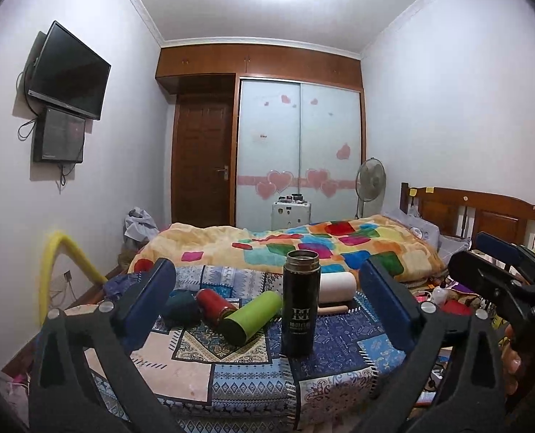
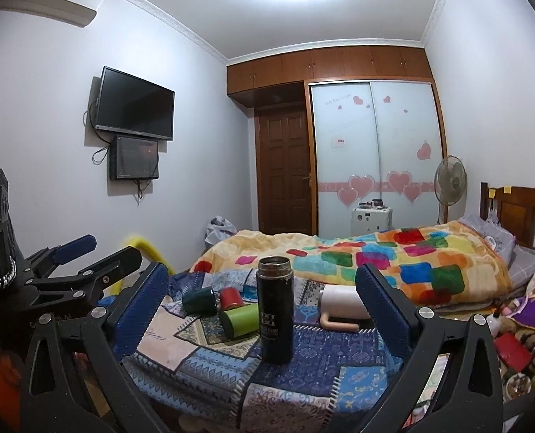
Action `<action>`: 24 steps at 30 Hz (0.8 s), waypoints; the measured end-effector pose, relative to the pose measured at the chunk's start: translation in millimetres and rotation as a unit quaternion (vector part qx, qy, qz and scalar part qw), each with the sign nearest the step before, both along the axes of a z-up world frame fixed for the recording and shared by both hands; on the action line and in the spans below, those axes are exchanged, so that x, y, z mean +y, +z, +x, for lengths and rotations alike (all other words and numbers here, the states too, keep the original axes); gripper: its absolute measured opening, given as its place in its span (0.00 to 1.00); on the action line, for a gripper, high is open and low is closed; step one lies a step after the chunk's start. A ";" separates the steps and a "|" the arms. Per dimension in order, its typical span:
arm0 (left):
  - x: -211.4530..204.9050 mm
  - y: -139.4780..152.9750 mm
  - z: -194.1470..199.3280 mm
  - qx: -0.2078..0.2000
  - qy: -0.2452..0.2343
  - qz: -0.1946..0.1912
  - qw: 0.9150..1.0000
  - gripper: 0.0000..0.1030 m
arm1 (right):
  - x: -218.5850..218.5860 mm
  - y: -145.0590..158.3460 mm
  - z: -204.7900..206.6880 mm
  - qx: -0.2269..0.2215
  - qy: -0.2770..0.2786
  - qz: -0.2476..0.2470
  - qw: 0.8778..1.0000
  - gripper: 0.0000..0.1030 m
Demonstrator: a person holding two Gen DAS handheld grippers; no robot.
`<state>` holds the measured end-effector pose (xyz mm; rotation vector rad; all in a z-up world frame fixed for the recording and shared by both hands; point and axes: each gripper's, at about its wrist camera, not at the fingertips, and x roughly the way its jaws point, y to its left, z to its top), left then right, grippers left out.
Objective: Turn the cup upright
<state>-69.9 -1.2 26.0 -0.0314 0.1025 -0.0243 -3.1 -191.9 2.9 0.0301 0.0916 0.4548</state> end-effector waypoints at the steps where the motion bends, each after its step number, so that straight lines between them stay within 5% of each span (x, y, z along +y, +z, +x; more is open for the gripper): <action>1: 0.2 -0.1 0.2 0.000 -0.002 0.000 1.000 1.00 | -0.2 -0.3 -0.2 0.000 -0.001 0.000 1.000 1.00; 24: -4.2 -1.6 5.9 0.003 -0.008 0.005 1.000 1.00 | -0.3 -0.4 -2.0 -0.002 -0.005 0.002 1.000 1.00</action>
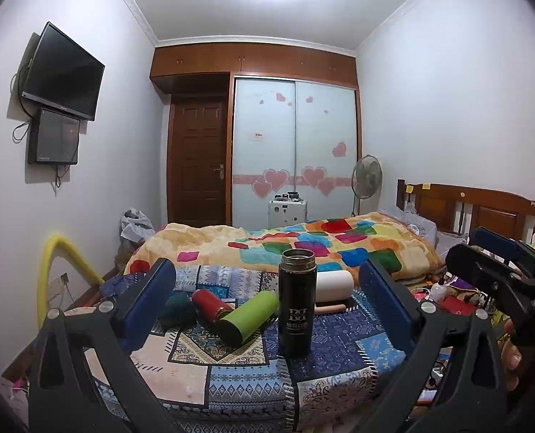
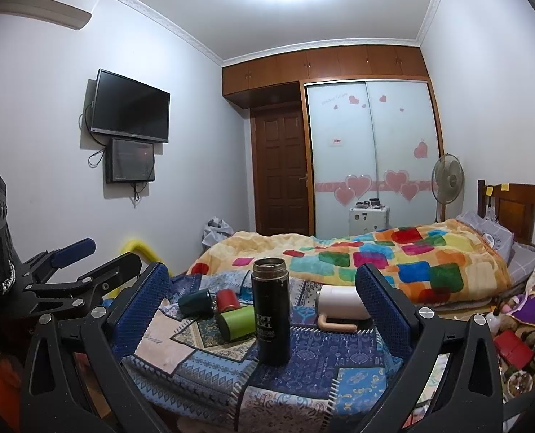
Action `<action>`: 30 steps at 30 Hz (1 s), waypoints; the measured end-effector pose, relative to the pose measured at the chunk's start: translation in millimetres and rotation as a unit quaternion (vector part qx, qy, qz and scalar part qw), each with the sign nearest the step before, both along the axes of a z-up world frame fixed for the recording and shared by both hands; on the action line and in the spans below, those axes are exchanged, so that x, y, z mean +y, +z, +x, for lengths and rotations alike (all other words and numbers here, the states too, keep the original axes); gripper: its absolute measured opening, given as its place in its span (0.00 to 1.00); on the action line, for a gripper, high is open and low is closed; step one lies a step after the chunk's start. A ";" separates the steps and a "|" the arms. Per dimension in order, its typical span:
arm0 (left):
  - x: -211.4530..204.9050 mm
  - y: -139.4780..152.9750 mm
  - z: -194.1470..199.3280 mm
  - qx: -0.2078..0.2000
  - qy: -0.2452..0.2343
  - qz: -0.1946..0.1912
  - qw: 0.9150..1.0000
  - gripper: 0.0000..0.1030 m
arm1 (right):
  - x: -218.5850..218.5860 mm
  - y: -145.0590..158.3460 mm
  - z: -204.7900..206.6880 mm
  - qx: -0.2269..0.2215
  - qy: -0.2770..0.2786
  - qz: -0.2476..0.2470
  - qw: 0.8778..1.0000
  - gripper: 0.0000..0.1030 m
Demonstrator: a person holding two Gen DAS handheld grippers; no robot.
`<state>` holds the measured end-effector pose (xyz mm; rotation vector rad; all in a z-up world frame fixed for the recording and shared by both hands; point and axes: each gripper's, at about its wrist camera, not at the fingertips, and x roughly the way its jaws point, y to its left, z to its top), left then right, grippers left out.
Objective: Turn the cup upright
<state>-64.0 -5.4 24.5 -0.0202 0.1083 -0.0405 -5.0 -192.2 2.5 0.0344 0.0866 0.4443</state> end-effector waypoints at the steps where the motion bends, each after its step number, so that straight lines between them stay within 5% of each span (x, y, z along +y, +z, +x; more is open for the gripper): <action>1: -0.1 0.0 0.1 0.000 0.000 0.000 1.000 1.00 | 0.0 0.2 -0.7 -0.001 -0.001 -0.001 1.000 1.00; 30: -3.5 2.3 -2.0 -0.004 -0.014 0.003 1.000 1.00 | -6.0 7.4 -2.9 -0.009 -0.005 0.008 1.000 1.00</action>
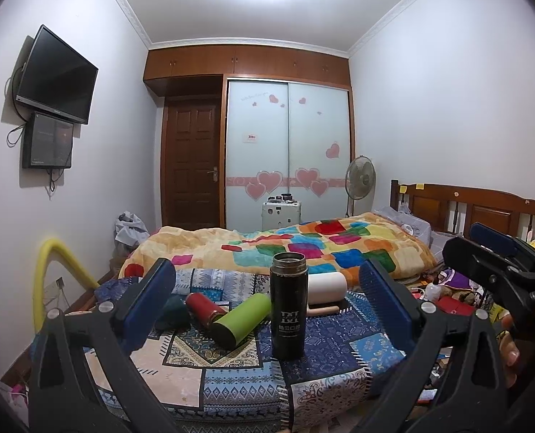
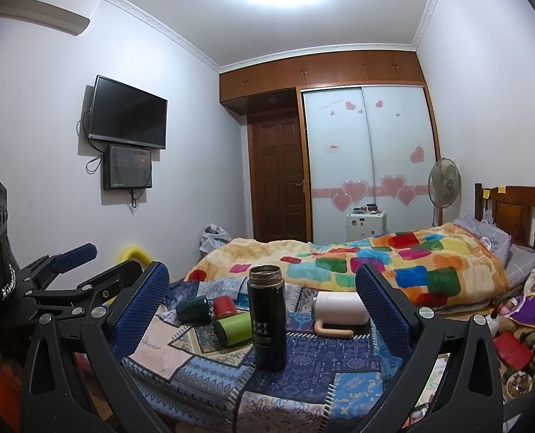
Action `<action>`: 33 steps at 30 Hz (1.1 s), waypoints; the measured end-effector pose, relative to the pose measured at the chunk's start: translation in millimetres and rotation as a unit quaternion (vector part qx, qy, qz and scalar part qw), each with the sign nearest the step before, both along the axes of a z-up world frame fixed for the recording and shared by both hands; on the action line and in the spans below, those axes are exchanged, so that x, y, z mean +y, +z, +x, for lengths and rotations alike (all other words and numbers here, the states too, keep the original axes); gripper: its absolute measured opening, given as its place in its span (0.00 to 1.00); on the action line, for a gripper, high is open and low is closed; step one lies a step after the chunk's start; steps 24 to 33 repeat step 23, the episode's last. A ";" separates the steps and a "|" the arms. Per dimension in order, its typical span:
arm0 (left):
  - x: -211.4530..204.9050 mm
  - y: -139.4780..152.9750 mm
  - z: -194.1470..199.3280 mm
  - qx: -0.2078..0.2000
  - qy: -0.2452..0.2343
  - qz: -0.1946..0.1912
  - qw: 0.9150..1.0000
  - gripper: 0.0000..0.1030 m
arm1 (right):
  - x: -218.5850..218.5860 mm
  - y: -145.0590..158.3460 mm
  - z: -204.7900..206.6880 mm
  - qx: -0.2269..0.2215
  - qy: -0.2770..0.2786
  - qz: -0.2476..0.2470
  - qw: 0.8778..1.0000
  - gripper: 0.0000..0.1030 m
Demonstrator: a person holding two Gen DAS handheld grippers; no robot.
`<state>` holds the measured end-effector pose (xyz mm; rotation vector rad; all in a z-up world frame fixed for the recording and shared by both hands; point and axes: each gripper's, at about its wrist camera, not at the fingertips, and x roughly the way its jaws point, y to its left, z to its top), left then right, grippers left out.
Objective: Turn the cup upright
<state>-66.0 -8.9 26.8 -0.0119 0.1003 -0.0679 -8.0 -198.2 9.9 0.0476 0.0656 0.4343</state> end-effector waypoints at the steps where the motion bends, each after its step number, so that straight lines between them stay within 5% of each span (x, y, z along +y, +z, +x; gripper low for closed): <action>1: -0.2 0.1 -0.1 0.000 0.000 0.000 1.000 1.00 | 0.0 0.0 0.0 0.000 0.000 0.000 1.000 1.00; 33: -0.2 -0.6 2.4 0.011 -0.005 -0.001 1.000 1.00 | -0.9 0.0 1.2 0.003 -0.003 0.000 1.000 1.00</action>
